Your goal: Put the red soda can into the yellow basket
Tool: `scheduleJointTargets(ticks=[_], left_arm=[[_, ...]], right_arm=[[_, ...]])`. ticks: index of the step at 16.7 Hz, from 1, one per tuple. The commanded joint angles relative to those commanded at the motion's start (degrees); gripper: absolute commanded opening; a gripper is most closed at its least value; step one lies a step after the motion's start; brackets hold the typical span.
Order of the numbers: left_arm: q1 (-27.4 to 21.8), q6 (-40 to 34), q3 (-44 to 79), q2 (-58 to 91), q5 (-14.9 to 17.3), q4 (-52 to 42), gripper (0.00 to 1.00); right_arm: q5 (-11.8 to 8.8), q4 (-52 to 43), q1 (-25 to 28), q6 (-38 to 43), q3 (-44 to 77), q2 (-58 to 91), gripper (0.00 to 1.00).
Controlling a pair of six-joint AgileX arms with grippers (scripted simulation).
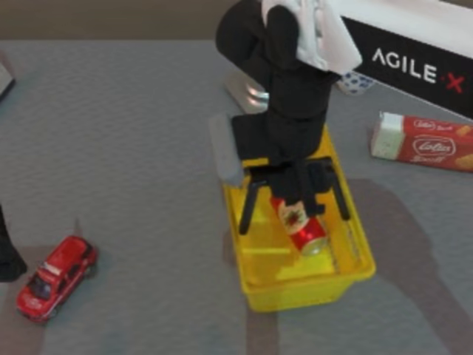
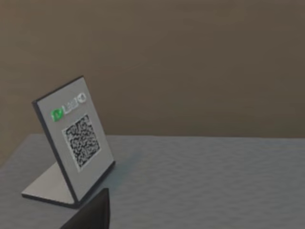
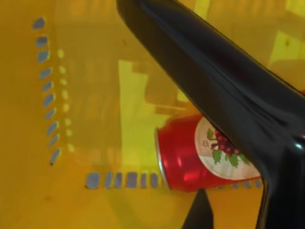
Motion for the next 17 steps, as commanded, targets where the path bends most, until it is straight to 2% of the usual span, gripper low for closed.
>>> scheduleJointTargets(ticks=[10,17], left_arm=[[0.0,0.0,0.0,0.0,0.0,0.0,1.00],[0.0,0.0,0.0,0.0,0.0,0.0,1.00]], right_arm=[[0.0,-0.2,-0.1,-0.1,0.3,0.0,0.00],[0.0,-9.9,-1.6,-2.1,7.4,-2.4,0.00]])
